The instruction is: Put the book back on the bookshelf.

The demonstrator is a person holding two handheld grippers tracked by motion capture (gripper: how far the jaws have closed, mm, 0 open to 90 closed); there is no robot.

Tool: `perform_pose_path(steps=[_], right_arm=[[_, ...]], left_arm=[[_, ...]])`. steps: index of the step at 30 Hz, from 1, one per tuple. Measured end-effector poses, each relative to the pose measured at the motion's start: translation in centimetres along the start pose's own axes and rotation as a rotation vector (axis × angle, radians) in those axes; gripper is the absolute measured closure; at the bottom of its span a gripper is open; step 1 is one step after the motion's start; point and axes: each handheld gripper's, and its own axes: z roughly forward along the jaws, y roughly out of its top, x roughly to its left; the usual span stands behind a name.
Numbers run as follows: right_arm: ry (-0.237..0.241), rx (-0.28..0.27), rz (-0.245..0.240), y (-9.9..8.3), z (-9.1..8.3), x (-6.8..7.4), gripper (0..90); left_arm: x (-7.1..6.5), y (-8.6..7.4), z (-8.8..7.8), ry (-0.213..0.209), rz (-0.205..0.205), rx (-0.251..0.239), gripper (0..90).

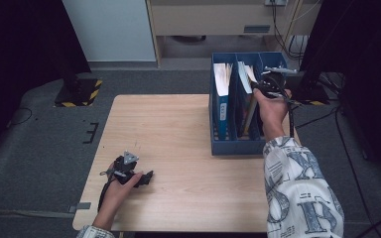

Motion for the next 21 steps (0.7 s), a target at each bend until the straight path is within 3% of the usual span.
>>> perform_pose_path(steps=[11, 21], right_arm=[[0.034, 0.029, 0.029, -0.3, -0.4, -0.1, 72.5], [0.041, 0.012, 0.038, -0.1, -1.1, -0.5, 70.5]], left_arm=[[0.0, 0.0, 0.0, 0.0, 0.0, 0.0, 0.0], [0.0, 0.0, 0.0, 0.001, -0.001, 0.0, 0.0]])
